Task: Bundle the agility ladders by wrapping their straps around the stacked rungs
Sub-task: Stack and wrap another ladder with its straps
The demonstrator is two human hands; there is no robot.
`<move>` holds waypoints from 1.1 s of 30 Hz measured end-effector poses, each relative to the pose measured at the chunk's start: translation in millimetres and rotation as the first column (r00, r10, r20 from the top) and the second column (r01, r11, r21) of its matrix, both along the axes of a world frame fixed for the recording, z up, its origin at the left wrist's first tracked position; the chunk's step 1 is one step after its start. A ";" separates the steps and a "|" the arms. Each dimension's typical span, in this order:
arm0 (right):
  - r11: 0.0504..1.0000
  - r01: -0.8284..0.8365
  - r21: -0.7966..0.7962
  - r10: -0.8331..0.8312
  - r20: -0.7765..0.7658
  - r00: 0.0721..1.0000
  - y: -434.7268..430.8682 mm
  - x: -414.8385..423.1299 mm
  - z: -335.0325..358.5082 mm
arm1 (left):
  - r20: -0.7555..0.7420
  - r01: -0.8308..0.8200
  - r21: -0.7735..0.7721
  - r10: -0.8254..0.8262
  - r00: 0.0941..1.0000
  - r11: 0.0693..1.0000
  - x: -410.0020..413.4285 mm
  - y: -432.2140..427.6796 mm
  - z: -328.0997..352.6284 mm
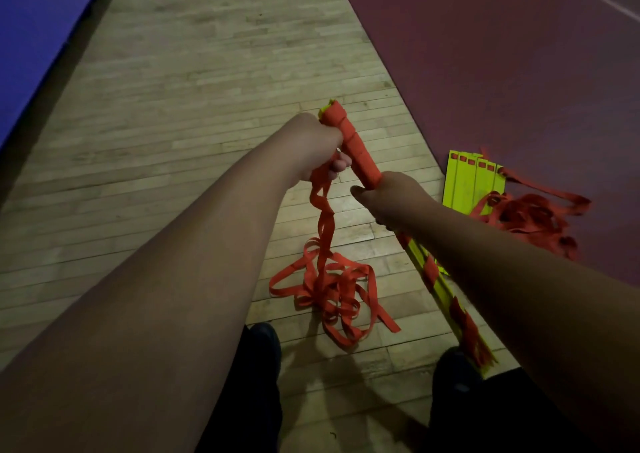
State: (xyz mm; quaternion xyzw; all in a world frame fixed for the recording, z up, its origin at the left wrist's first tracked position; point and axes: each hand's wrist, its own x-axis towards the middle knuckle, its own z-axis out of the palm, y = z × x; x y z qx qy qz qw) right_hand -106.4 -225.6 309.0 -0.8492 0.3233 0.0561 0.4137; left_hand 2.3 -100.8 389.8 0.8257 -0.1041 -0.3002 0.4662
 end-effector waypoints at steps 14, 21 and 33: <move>0.959 -0.239 0.154 0.229 0.079 0.970 -1.9 0.3 34.3 | -0.025 -0.219 -0.128 0.217 0.976 0.967 22.6 11.8 -7.1; 0.440 -0.305 0.845 0.288 0.189 0.939 -27.3 -20.0 56.9 | -0.144 -0.273 -0.483 0.232 0.962 0.832 29.0 21.7 11.7; 0.977 -0.129 0.171 0.100 0.169 0.981 -8.3 -3.5 32.2 | -0.010 -0.235 -0.218 0.238 0.971 0.947 25.0 12.0 -7.2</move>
